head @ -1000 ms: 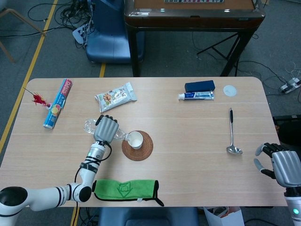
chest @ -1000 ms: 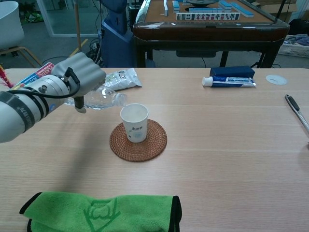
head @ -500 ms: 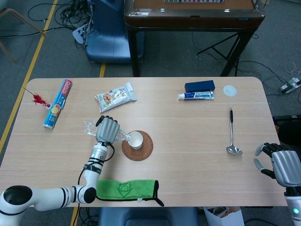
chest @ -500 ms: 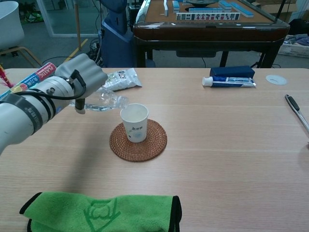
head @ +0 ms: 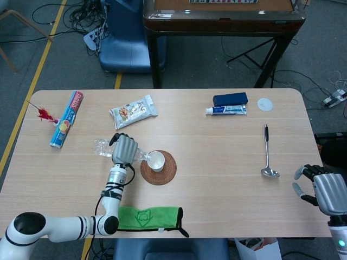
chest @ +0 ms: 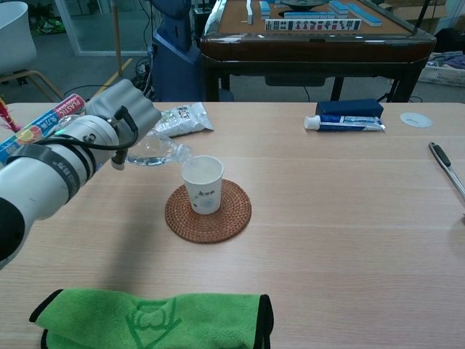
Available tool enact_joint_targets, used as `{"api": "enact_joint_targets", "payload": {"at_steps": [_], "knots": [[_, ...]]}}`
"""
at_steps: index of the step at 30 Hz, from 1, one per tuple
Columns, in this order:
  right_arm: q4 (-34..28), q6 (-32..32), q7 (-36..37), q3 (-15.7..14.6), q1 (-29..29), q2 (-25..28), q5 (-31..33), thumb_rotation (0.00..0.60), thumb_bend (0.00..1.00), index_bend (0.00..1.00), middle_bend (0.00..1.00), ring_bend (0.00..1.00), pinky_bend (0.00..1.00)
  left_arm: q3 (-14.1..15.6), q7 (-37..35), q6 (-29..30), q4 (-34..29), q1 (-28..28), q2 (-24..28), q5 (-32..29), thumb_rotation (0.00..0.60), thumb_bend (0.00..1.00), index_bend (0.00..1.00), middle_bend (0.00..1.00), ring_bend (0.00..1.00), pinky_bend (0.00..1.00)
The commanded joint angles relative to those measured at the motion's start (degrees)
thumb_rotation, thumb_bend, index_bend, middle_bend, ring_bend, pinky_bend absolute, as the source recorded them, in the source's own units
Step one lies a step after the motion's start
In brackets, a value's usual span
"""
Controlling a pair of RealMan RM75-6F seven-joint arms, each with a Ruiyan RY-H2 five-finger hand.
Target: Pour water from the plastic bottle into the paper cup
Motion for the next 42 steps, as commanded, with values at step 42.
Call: {"api": "enact_joint_targets", "payload": {"at_steps": [42], "knots": [[0.0, -0.3, -0.4, -0.1, 0.1, -0.2, 0.0, 0.6, 0.3, 0.56, 0.49, 0.46, 0.53, -2.1, -10.4, -2.1, -1.7, 1.1, -0.6, -1.3, 0.6, 0.04, 0.69, 0.68, 0.59, 0.63]]}}
